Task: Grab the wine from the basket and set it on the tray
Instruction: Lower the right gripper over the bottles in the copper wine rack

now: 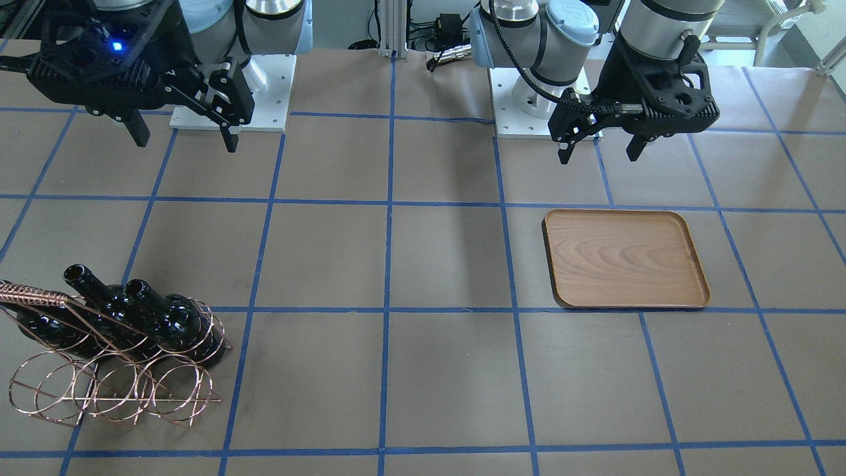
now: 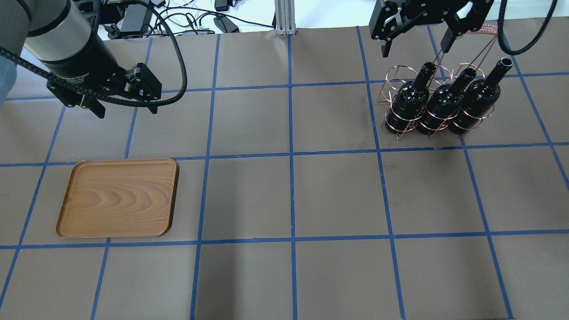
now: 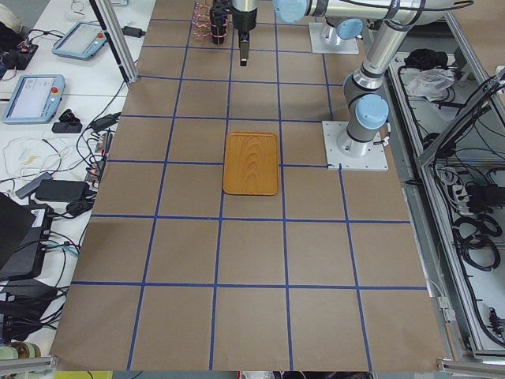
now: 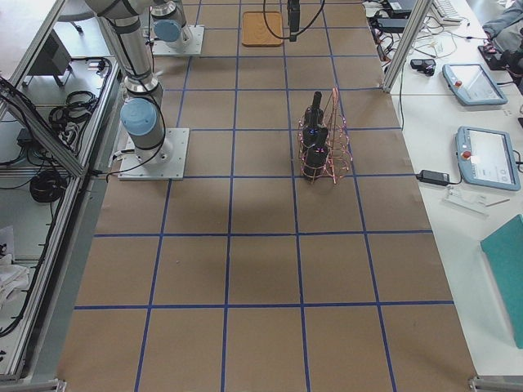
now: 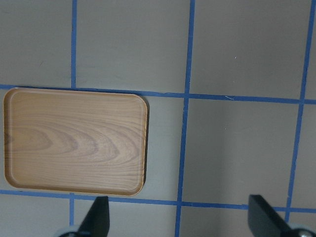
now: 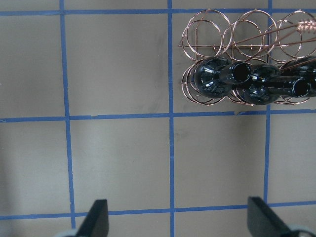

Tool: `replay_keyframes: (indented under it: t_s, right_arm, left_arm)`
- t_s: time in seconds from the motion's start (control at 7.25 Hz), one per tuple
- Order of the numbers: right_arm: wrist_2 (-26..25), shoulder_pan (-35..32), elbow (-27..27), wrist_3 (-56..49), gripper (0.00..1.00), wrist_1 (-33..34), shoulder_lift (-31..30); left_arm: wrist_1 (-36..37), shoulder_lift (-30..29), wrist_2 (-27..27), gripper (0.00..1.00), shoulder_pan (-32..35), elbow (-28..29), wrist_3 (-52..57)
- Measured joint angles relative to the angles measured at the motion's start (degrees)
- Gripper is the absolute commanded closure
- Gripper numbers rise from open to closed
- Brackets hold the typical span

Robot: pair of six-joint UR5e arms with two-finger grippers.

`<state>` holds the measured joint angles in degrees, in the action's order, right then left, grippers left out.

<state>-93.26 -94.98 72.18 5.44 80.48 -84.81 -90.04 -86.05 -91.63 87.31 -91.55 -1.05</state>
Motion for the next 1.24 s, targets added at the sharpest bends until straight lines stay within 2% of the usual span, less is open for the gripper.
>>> replay_keyframes:
  t_s: [0.55, 0.83, 0.97, 1.24]
  right_arm:
    - [-1.2, 1.1, 1.7, -0.3, 0.0, 0.4, -1.5]
    - [-1.3, 8.9, 5.4, -6.5, 0.0, 1.3, -0.8]
    - [-1.5, 12.4, 8.1, -8.8, 0.0, 4.1, -0.7]
    - [-2.9, 14.9, 12.8, -12.0, 0.0, 12.3, 0.1]
  left_arm:
    - [-0.4, 0.0, -0.4, 0.0, -0.1, 0.0, 0.4]
    - [-0.4, 0.0, -0.5, 0.0, 0.0, 0.0, 0.5]
    - [-0.5, 0.0, -0.6, 0.0, -0.1, 0.0, 0.6]
    - [-0.5, 0.0, -0.7, 0.0, -0.1, 0.0, 0.7]
